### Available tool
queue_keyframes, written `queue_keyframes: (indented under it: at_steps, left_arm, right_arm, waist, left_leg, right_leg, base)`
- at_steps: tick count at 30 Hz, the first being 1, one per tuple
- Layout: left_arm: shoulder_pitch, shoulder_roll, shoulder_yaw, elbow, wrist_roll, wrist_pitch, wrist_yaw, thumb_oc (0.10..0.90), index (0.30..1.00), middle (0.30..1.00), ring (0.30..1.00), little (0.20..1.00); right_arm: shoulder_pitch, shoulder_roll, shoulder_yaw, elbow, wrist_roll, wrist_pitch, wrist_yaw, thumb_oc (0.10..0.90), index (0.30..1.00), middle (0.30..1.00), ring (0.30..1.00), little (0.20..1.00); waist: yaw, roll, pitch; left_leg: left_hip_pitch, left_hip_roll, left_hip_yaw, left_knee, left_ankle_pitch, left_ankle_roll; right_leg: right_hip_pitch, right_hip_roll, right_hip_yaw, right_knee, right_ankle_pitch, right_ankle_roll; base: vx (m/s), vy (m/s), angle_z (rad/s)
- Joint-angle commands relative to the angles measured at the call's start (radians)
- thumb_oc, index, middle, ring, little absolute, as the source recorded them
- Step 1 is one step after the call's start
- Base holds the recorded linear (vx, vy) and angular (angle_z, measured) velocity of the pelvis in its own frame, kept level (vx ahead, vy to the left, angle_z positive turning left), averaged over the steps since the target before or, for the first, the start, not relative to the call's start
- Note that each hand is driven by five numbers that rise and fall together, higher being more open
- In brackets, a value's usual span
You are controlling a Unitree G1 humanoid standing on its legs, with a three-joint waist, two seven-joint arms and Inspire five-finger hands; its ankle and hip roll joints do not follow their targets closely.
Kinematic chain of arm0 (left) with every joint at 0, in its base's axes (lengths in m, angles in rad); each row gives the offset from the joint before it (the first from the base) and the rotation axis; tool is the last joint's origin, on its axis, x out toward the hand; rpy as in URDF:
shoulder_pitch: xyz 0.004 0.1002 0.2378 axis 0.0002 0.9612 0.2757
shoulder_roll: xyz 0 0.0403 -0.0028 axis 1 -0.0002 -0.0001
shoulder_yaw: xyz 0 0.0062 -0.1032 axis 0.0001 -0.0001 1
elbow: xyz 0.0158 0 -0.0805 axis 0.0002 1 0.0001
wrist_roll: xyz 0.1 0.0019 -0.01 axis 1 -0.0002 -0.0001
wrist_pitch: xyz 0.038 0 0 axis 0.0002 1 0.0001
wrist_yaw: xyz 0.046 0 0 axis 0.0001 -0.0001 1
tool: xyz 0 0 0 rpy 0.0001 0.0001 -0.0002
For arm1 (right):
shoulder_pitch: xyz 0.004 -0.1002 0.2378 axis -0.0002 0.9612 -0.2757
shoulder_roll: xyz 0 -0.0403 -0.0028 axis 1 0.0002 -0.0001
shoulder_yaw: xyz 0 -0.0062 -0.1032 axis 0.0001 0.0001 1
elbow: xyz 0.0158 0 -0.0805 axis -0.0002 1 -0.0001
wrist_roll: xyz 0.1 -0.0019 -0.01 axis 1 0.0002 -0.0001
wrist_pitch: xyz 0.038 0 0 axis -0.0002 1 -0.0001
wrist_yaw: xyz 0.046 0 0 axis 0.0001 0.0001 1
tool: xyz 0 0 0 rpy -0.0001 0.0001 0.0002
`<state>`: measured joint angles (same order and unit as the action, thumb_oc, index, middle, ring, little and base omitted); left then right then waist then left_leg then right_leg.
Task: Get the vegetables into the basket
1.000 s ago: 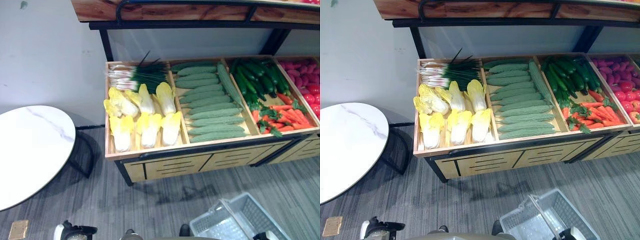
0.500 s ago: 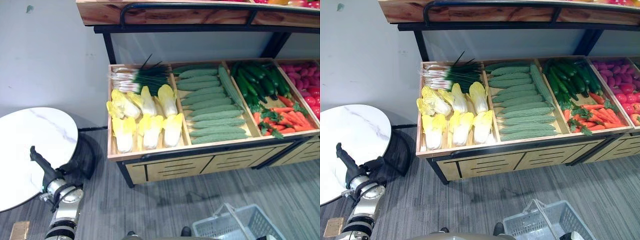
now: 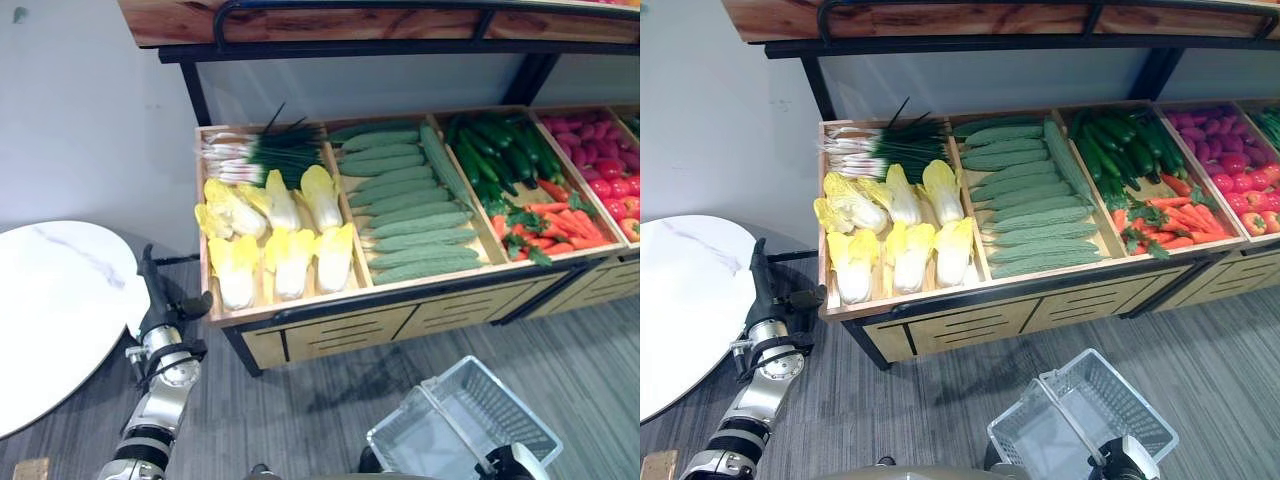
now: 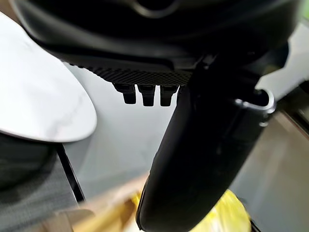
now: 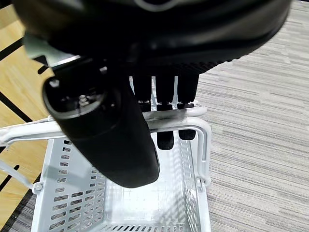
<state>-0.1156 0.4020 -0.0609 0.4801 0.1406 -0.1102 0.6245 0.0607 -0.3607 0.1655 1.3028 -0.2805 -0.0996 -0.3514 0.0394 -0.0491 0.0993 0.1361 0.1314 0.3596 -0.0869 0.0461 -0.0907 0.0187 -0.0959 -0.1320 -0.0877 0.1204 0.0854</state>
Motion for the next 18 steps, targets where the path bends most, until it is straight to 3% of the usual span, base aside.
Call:
queue_keyframes:
  at_steps: [1, 9, 18]
  left_arm:
    - [-0.179, 0.044, -0.029, -0.044, 0.075, -0.064, -0.003, 0.9, 1.0, 1.0, 1.0, 1.0]
    - [-0.22, 0.036, -0.11, -0.008, 0.135, -0.046, -0.012, 0.9, 1.0, 1.0, 1.0, 1.0]
    - [-0.269, 0.019, -0.151, 0.057, 0.209, 0.01, 0.051, 0.9, 1.0, 1.0, 1.0, 1.0]
  right_arm:
    - [-0.043, -0.041, 0.04, 0.032, -0.016, 0.0, -0.032, 0.4, 0.3, 0.3, 0.3, 0.3]
    - [-0.045, -0.034, 0.06, 0.01, -0.008, -0.008, -0.037, 0.4, 0.3, 0.3, 0.3, 0.3]
    - [-0.053, -0.027, 0.08, 0.018, -0.01, -0.009, -0.056, 0.4, 0.3, 0.3, 0.3, 0.3]
  waist:
    - [0.002, -0.041, 0.0]
    - [-0.008, -0.044, 0.006]
    - [-0.013, -0.043, 0.014]
  left_leg:
    - [-0.011, 0.006, -0.043, 0.0, -0.009, -0.016]
    - [-0.006, 0.011, -0.03, 0.0, -0.011, -0.018]
    - [-0.009, 0.013, -0.026, 0.0, -0.011, -0.019]
  right_leg:
    - [0.029, -0.065, -0.021, 0.002, 0.024, 0.071]
    - [0.022, -0.054, -0.004, 0.002, 0.023, 0.069]
    - [0.012, -0.045, 0.005, 0.002, 0.023, 0.066]
  base:
    - [0.01, -0.013, -0.07]
    - [0.01, -0.018, -0.06]
    - [0.01, -0.014, -0.04]
